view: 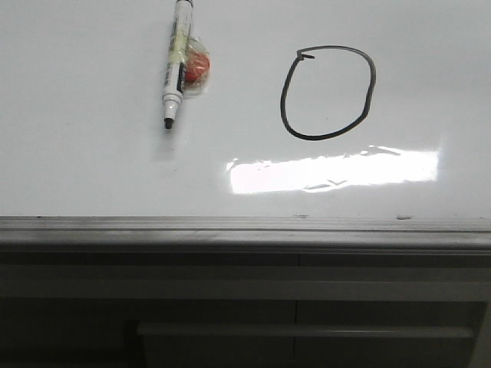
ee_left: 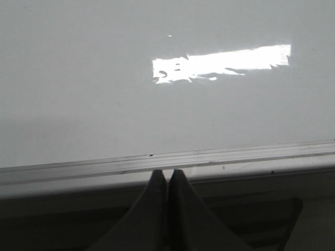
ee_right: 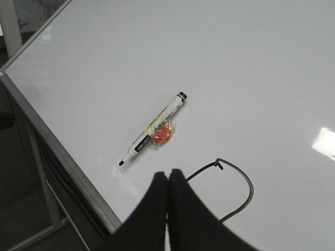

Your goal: Write number 0 on whiteboard

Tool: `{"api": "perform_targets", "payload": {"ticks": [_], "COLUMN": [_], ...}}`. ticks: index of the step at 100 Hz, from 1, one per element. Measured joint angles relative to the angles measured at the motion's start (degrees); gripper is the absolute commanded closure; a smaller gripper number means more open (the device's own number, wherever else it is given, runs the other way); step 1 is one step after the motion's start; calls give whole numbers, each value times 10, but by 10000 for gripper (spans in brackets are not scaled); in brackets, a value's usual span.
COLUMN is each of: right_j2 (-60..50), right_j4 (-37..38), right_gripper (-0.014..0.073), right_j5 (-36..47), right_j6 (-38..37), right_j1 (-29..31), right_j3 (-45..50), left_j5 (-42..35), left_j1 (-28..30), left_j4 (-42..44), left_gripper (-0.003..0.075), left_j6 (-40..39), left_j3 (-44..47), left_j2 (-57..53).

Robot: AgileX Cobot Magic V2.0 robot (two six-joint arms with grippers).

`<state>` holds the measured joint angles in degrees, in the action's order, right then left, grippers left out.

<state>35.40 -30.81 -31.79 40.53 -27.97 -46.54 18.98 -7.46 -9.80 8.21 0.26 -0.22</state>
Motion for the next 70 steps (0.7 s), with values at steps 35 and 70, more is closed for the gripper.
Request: {"api": "perform_targets", "payload": {"ticks": [35, 70], "right_j2": [0, -3], "right_j4": [0, 6], "right_gripper": [662, 662], "right_j5": [0, 4], "right_j6": [0, 0], "right_j1": [0, 2], "right_j3": [0, 2], "left_j5": [1, 1], "left_j1": [0, 0], "left_j4": [0, -1], "left_gripper": [740, 740], "left_j6": [0, 0], "left_j3": [0, 0], "left_j2": [0, 0]}}
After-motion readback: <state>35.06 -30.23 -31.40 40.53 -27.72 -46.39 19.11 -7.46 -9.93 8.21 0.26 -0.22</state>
